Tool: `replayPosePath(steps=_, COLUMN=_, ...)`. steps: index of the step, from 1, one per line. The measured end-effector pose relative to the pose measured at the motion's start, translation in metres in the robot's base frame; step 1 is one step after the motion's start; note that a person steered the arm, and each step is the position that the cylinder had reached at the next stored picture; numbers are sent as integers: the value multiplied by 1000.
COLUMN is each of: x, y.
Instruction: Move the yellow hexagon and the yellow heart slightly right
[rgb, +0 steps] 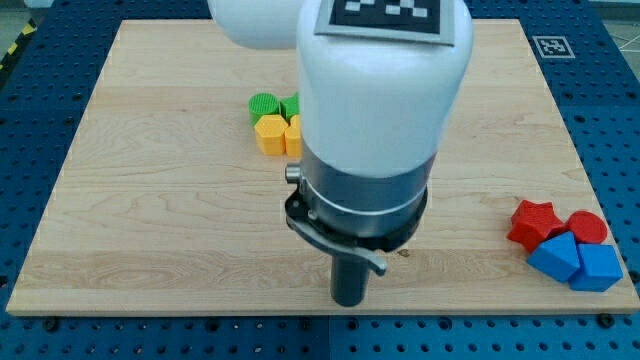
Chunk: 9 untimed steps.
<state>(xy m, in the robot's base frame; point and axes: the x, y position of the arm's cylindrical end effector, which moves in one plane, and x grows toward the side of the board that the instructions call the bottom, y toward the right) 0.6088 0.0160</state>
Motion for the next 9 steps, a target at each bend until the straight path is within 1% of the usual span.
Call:
replayPosePath(steps=2, x=-64, y=-65)
replayPosePath(steps=5, x=-141, y=-121)
replayPosePath(steps=7, x=-173, y=-133)
replayPosePath(steps=9, x=-182, y=-134)
